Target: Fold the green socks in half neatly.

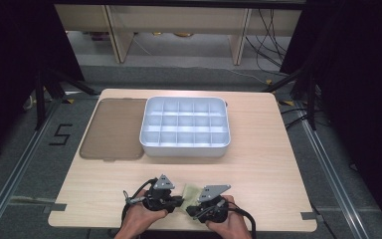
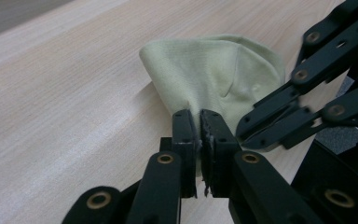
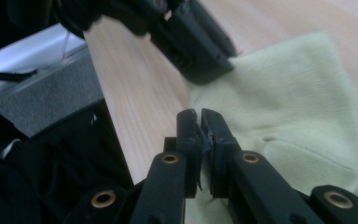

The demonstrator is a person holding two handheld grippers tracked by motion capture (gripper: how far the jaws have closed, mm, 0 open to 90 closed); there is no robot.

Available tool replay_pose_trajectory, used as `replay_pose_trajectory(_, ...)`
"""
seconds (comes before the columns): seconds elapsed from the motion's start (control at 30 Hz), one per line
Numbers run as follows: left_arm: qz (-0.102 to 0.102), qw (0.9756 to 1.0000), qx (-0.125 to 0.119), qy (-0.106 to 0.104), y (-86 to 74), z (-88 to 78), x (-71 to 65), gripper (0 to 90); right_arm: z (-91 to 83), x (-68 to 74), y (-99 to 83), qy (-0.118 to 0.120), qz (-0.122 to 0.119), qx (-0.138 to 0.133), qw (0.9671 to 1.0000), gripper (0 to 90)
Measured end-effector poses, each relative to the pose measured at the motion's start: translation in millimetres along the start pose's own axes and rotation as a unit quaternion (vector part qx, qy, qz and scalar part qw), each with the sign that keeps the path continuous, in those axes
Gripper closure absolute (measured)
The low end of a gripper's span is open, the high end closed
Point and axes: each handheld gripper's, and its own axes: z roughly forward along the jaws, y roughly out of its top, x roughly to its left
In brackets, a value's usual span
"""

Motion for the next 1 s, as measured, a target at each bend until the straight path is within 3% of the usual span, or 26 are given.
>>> replay_pose_trajectory(0.07,-0.001,1.0,-0.002,0.006,0.3,-0.6,-2.7,84.2,2.3,-1.3,-0.2,0.003,-0.001,0.001,1.0,87.8)
replay_pose_trajectory(0.2,0.019,0.9998,0.001,0.007,2.3,-3.9,-3.3,84.2,-1.5,-3.9,3.0,0.0,0.005,-0.008,1.0,87.3)
replay_pose_trajectory(0.23,0.016,0.9998,0.0,0.007,2.4,-4.3,-3.8,84.2,-3.8,-7.1,5.1,-0.008,-0.002,-0.016,0.9998,87.3)
replay_pose_trajectory(0.37,0.021,0.9997,-0.001,0.011,4.1,-6.8,-4.1,84.2,-10.0,-25.1,13.5,-0.039,0.012,-0.028,0.9987,87.4)
replay_pose_trajectory(0.43,0.034,0.9993,0.002,0.018,4.8,-7.1,-4.3,84.2,-8.6,-34.6,14.7,-0.046,0.017,-0.024,0.9985,87.3)
replay_pose_trajectory(0.53,0.026,0.9995,0.0,0.02,4.3,-6.0,-5.5,84.2,-8.1,-45.4,15.5,-0.056,0.025,-0.025,0.9978,87.3)
replay_pose_trajectory(0.67,0.028,0.9994,-0.001,0.021,4.5,-6.3,-5.5,84.2,-13.1,-55.9,16.1,-0.069,0.032,-0.029,0.9966,87.1)
replay_pose_trajectory(0.7,0.037,0.999,0.0,0.025,4.8,-6.7,-4.8,84.2,-13.9,-57.5,15.6,-0.071,0.034,-0.03,0.9965,87.1)
replay_pose_trajectory(1.0,0.036,0.9991,0.001,0.024,4.5,-7.1,-4.6,84.1,-32.0,-46.6,9.1,-0.054,0.036,-0.049,0.9967,87.1)
